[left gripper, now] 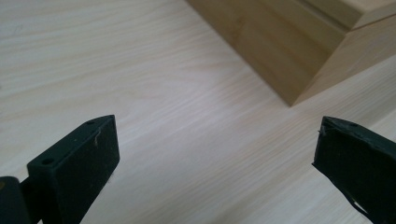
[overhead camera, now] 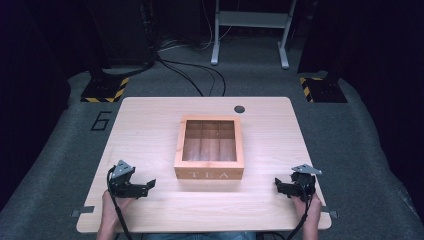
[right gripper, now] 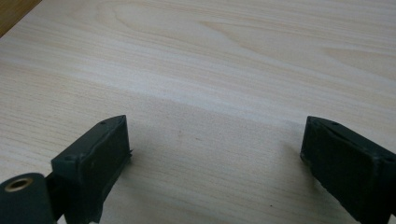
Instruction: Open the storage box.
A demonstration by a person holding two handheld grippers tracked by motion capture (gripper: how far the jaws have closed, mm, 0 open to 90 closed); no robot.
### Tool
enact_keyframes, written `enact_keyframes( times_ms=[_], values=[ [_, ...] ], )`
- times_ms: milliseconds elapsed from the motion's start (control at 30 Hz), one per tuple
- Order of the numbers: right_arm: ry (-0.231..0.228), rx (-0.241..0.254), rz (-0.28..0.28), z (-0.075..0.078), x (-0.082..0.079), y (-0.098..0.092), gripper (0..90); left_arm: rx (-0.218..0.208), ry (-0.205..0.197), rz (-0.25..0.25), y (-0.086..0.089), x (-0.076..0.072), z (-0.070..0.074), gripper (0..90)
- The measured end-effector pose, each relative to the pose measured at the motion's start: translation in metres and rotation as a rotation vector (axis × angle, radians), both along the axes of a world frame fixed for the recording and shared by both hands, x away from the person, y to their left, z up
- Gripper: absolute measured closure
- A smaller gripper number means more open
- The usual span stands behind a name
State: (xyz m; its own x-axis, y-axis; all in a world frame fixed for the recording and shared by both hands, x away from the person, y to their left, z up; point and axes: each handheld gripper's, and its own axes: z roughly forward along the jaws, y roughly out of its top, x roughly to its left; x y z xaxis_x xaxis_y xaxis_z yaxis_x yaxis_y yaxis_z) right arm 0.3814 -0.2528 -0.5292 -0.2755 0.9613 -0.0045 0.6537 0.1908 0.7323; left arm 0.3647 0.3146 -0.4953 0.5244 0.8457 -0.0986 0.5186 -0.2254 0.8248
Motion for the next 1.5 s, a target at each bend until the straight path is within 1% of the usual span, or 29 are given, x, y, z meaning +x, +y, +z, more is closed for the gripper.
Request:
enact_keyframes(
  times_ms=[33, 67, 100, 133, 233, 267, 300, 367, 400, 500, 600, 633, 700, 733, 767, 800, 833, 867, 900, 933, 967, 1000, 1133, 1167, 1200, 1267, 1300, 1333, 1500],
  values=[
    [-0.001, 0.0, 0.0, 0.0, 0.0, 0.0, 7.6, -0.004, -0.005, -0.015, -0.005, 0.002, 0.002, 0.1],
    [-0.001, 0.0, 0.0, 0.0, 0.0, 0.0, 7.6, -0.004, -0.005, -0.015, -0.005, 0.002, 0.002, 0.1],
    [0.0, 0.001, 0.0, 0.0, 0.0, 0.0, 7.6, 0.003, -0.014, -0.035, -0.011, 0.004, 0.005, 0.1],
    [0.0, 0.001, 0.0, 0.0, 0.0, 0.0, 7.6, 0.003, -0.014, -0.035, -0.011, 0.004, 0.005, 0.0],
    [0.0, 0.001, 0.001, 0.0, 0.0, 0.0, 7.6, -0.026, -0.013, -0.08, -0.025, 0.011, 0.007, 0.0],
    [0.0, 0.001, 0.001, 0.0, 0.0, 0.0, 7.6, -0.026, -0.013, -0.08, -0.025, 0.011, 0.007, 0.0],
    [0.0, 0.0, 0.0, 0.0, 0.0, 0.0, 7.6, -0.028, -0.029, -0.093, -0.033, 0.014, 0.007, 0.0],
    [0.0, 0.001, 0.001, 0.0, 0.0, 0.0, 7.6, -0.036, -0.039, -0.095, -0.038, 0.016, 0.008, 0.0],
    [-0.001, 0.0, 0.001, 0.0, 0.0, 0.0, 7.6, -0.041, -0.03, -0.118, -0.044, 0.018, 0.008, 0.0],
    [-0.001, 0.0, 0.001, 0.0, 0.0, 0.0, 7.6, -0.048, -0.037, -0.123, -0.051, 0.022, 0.007, 2.1],
    [-0.001, 0.0, 0.001, 0.0, 0.0, 0.0, 7.6, -0.042, -0.035, -0.143, -0.054, 0.024, 0.007, 6.4],
    [-0.001, 0.0, 0.001, 0.0, 0.0, 0.0, 7.6, -0.048, -0.043, -0.139, -0.057, 0.025, 0.006, 7.1],
    [-0.001, 0.0, 0.001, 0.0, 0.0, 0.0, 7.6, -0.057, -0.043, -0.15, -0.06, 0.027, 0.006, 8.6],
    [-0.001, 0.0, 0.001, 0.0, 0.0, 0.0, 7.6, -0.048, -0.039, -0.16, -0.061, 0.028, 0.007, 9.4],
    [-0.001, 0.0, 0.001, 0.0, 0.0, 0.0, 7.6, -0.048, -0.039, -0.16, -0.061, 0.028, 0.007, 10.8],
    [-0.001, 0.0, 0.001, 0.0, 0.0, 0.0, 7.6, -0.051, -0.052, -0.154, -0.063, 0.029, 0.006, 10.8],
    [-0.001, 0.0, 0.001, 0.0, 0.0, 0.0, 7.6, -0.057, -0.047, -0.16, -0.066, 0.031, 0.006, 14.4],
    [-0.001, 0.0, 0.001, 0.0, 0.0, 0.0, 7.6, -0.057, -0.047, -0.16, -0.066, 0.031, 0.006, 14.8],
    [-0.001, 0.0, 0.001, 0.0, 0.0, 0.0, 7.6, -0.043, -0.048, -0.165, -0.069, 0.033, 0.005, 15.4],
    [-0.001, 0.0, 0.001, 0.0, 0.0, 0.0, 7.6, -0.043, -0.048, -0.165, -0.069, 0.033, 0.005, 16.2],
    [-0.001, 0.0, 0.001, 0.0, 0.0, 0.0, 7.6, -0.034, -0.04, -0.179, -0.071, 0.034, 0.005, 17.2],
    [-0.001, 0.0, 0.001, 0.0, 0.0, 0.0, 7.6, -0.021, -0.048, -0.184, -0.072, 0.034, 0.005, 17.8],
    [-0.001, 0.001, -0.001, 0.0, 0.0, 0.0, 7.6, -0.033, -0.054, -0.189, -0.076, 0.036, 0.003, 22.9],
    [-0.001, 0.0, 0.001, 0.0, 0.0, 0.0, 7.6, -0.039, -0.044, -0.202, -0.076, 0.035, 0.002, 23.8],
    [-0.001, 0.0, 0.001, 0.0, 0.0, 0.0, 7.6, -0.035, -0.053, -0.204, -0.077, 0.036, 0.002, 25.0],
    [-0.001, 0.0, 0.001, 0.0, 0.0, 0.0, 7.6, -0.042, -0.048, -0.208, -0.077, 0.035, 0.001, 28.1],
    [-0.002, 0.001, -0.001, 0.0, 0.0, 0.0, 7.6, -0.046, -0.059, -0.226, -0.078, 0.035, 0.001, 29.7],
    [-0.001, 0.001, 0.0, 0.0, 0.0, 0.0, 7.6, -0.044, -0.072, -0.226, -0.079, 0.035, 0.0, 32.0],
    [-0.001, 0.0, 0.001, 0.0, 0.0, 0.0, 7.6, -0.037, -0.075, -0.234, -0.078, 0.034, 0.001, 33.1]
  ],
)
